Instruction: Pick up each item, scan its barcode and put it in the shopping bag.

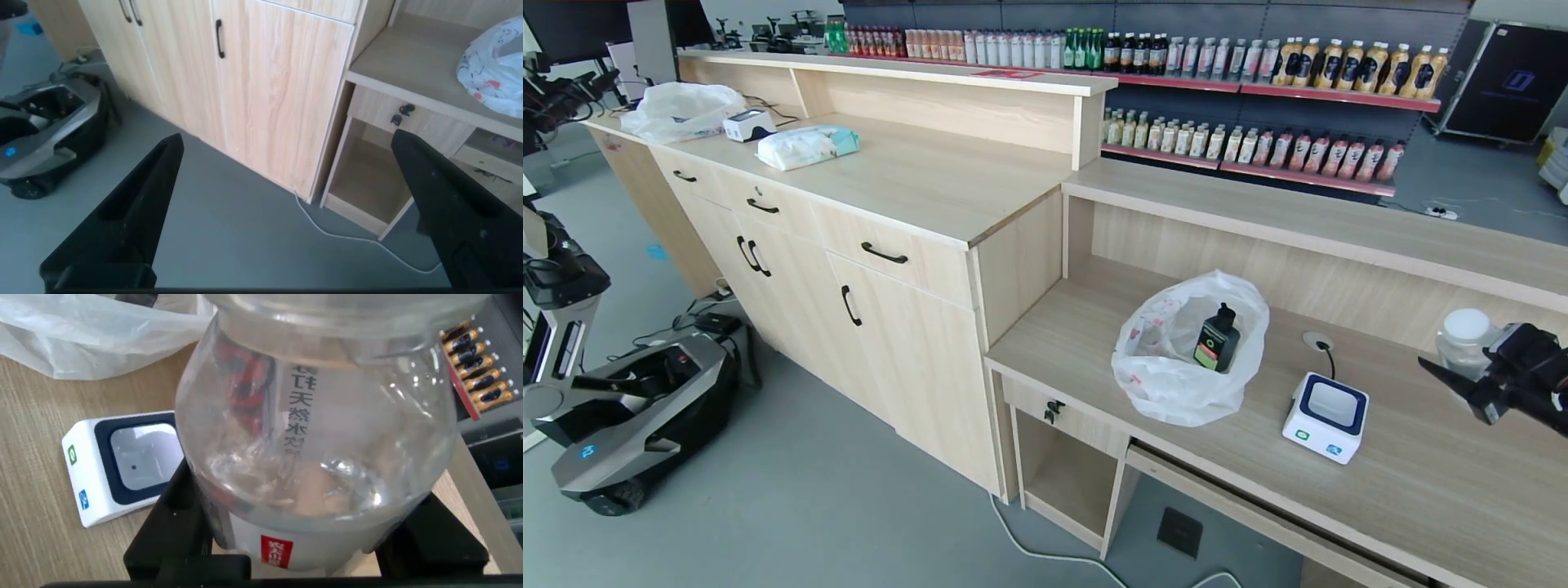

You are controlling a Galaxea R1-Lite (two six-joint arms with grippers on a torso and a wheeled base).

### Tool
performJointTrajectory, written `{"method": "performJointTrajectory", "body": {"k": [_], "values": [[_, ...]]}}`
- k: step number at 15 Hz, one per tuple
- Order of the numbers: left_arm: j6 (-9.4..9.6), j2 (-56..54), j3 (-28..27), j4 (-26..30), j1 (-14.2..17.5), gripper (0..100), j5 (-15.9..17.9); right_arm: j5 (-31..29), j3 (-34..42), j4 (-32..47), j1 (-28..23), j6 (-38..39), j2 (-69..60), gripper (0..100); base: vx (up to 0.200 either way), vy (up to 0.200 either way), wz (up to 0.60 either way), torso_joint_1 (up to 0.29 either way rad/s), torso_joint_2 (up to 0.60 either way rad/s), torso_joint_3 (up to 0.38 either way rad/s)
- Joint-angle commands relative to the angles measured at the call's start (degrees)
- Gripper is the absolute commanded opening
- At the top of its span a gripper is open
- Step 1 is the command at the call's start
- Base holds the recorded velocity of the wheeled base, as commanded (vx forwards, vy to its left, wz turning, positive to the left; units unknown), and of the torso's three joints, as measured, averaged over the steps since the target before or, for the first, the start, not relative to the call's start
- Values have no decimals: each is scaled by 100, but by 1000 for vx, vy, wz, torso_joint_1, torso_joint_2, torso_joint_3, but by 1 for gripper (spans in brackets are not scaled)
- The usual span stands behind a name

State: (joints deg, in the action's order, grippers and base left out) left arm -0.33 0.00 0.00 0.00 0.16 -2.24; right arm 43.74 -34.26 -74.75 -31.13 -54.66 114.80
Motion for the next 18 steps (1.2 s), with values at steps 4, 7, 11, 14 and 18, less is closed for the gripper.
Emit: {"method": "performJointTrajectory", "body": {"k": [4, 7, 11, 14, 18], "values": [[-11, 0, 0, 0, 2, 100, -4, 407, -37, -312, 2, 52, 385, 0, 0, 0, 0, 0, 0, 0], [-2, 0, 0, 0, -7, 100, -4, 425, -29, -857, 72, 131, 667, 0, 0, 0, 0, 0, 0, 0], [-2, 0, 0, 0, 2, 100, -4, 434, -64, -1525, 231, 500, 1001, 0, 0, 0, 0, 0, 0, 0], [-2, 0, 0, 0, 2, 100, -4, 460, -169, -1525, 213, 474, 1194, 0, 0, 0, 0, 0, 0, 0], [-2, 0, 0, 0, 2, 100, -4, 451, -371, -1525, 275, 474, 1229, 0, 0, 0, 0, 0, 0, 0]]}}
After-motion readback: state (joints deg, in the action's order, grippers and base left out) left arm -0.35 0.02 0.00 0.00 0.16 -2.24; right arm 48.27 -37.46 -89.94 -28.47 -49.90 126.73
